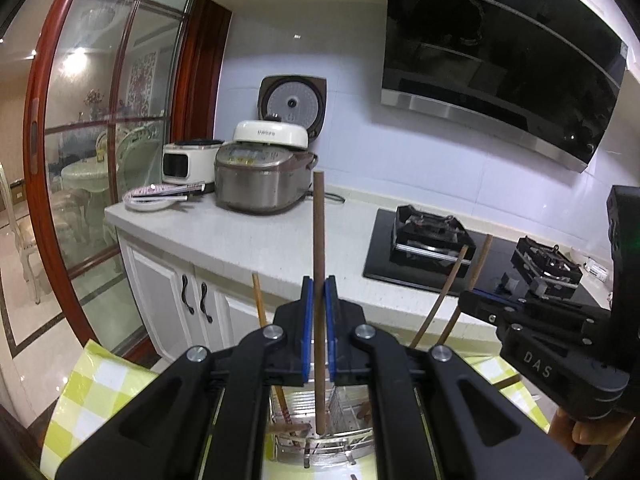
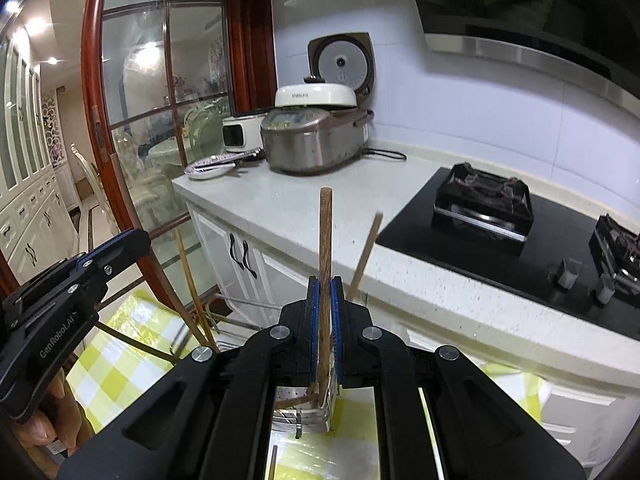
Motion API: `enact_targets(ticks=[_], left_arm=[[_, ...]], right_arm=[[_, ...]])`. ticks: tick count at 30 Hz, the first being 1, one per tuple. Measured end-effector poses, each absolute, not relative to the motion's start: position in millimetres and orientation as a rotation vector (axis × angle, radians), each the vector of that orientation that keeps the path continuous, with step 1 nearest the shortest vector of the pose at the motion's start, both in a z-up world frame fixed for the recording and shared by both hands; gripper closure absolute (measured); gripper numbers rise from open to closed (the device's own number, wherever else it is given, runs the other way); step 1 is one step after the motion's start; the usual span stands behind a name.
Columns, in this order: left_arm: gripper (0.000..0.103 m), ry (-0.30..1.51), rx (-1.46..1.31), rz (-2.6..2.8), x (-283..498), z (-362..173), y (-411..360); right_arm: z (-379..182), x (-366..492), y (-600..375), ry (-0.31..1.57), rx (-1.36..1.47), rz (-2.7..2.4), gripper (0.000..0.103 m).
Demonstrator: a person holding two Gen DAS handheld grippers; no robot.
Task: Organize utensils
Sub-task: 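Lower the chopsticks into the rack and open both tools, then move both open tools back down over the white spoons on the tablecloth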
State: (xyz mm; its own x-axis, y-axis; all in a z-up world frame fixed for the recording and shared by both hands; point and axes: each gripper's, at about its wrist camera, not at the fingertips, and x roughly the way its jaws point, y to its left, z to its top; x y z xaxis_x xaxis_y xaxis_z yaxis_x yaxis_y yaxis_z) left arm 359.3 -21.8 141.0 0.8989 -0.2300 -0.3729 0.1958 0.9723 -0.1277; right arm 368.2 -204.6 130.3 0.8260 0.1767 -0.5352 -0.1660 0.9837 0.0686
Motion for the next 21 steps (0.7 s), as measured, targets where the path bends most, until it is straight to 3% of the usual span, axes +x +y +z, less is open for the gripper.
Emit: enact_targets(ticks=[5,10,12,14,16,18,21], left_arm=[[0.097,0.406,-0.080,-0.218,361.0,133.5,-21.2],[0.090,0.409,-0.072,-0.221,356.0,133.0,-21.6],[0.075,0.406,-0.071,-0.219,353.4,134.3,-21.3],[0.072,0.395,-0.068,-0.213,348.7,137.3,-21.1],[0.072,0.388,-0.067,-0.213,343.6,140.5,-20.3],[0.072,0.381,-0.065,-0.213,337.6,144.0,-19.3],[0.072,0.365,-0.063,-0.209,324.5,149.8,-15.9]], right_arm=[[116.0,371.6,-204.4,0.591,0.015,0.182,0.094],[110.0,370.8,-204.6,0.599,0.006,0.162,0.094],[110.2,369.1,-205.8,0.599,0.009,0.159,0.092],[112.4,367.4,-209.1,0.597,0.015,0.153,0.087],[115.5,362.7,-212.9,0.584,0.022,0.147,0.064],[120.2,356.3,-216.6,0.560,0.021,0.128,0.051],[126.5,345.5,-223.2,0.536,0.022,0.109,0.050]])
